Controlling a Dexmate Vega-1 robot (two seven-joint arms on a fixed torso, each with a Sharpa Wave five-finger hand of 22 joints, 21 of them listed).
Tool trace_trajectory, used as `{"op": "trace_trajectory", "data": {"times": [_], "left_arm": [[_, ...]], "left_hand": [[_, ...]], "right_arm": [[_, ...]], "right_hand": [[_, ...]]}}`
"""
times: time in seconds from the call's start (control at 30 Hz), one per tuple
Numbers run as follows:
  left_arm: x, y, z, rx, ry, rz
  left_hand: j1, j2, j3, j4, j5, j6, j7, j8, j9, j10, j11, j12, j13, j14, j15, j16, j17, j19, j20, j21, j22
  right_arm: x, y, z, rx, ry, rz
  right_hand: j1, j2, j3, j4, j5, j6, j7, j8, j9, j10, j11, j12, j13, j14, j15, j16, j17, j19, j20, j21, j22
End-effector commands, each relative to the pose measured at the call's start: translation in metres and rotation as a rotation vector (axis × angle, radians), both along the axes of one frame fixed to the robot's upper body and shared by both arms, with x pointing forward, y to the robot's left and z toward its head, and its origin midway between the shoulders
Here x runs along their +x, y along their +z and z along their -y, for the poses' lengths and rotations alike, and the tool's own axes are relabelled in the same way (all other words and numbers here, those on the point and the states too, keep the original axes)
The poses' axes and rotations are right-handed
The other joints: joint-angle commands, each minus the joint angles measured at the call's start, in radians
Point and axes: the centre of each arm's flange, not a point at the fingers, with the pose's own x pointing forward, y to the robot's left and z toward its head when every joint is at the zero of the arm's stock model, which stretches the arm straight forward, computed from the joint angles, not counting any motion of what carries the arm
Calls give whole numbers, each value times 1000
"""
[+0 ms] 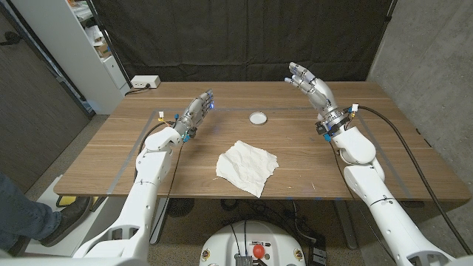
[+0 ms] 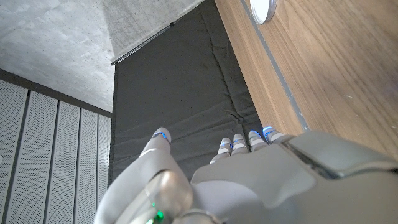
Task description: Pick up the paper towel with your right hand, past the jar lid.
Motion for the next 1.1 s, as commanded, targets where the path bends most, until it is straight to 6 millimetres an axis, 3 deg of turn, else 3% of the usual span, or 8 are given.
{"op": "trace_trajectory", "data": {"times": [0.03, 0.57, 0.6, 0.7, 1.1], "left_arm": [[1, 0, -1, 2, 3, -3], [6, 1, -3, 2, 4, -4], [6, 1, -3, 2, 3, -4], [6, 2, -3, 3, 5, -4], [6, 1, -5, 9, 6, -9]], "left_hand": [[2, 9, 0, -6, 0, 4, 2, 5, 3, -8, 3, 3, 1, -31, 8, 0, 5, -81, 4, 1, 3], [1, 10, -2, -8, 0, 5, 3, 6, 3, -8, 6, 3, 1, -30, 8, 0, 5, -83, 3, 2, 3], [0, 10, -2, -8, 0, 6, 4, 6, 3, -7, 9, 3, 1, -30, 9, 0, 5, -81, -11, 3, 3], [0, 11, -2, -9, 0, 8, 6, 7, 3, -6, 11, 4, 1, -29, 9, 0, 4, -79, -19, 4, 3], [0, 12, -3, -11, 0, 6, 4, 5, 3, -8, 10, 3, 1, -31, 5, 0, 4, -83, -12, 3, 2]], "right_arm": [[-6, 0, -6, -61, -58, 41], [-9, -1, -14, -104, -106, 79], [-9, -1, -15, -106, -105, 81], [-9, -1, -17, -118, -102, 82], [-12, -4, -23, -158, -112, 105]], "right_hand": [[12, 1, 1, -6, 5, 3, -6, 3, 4, 9, -2, 5, 3, 8, 0, 6, 0, 8, -2, 5, 2], [16, 1, 2, -10, 7, 6, -9, 3, 4, 11, -4, 4, 3, 10, 0, 6, -1, 8, -2, 3, 2], [16, 1, 2, -10, 7, 6, -9, 3, 4, 11, -4, 4, 3, 10, 0, 6, -1, 8, -3, 3, 2], [17, 1, 2, -10, 8, 9, -7, 4, 5, 12, -4, 4, 3, 11, -2, 6, -1, 8, -3, 2, 2], [18, 2, 1, -12, 10, 13, -9, 5, 5, 17, -4, 5, 3, 13, -4, 7, -2, 3, -1, -1, 2]]}}
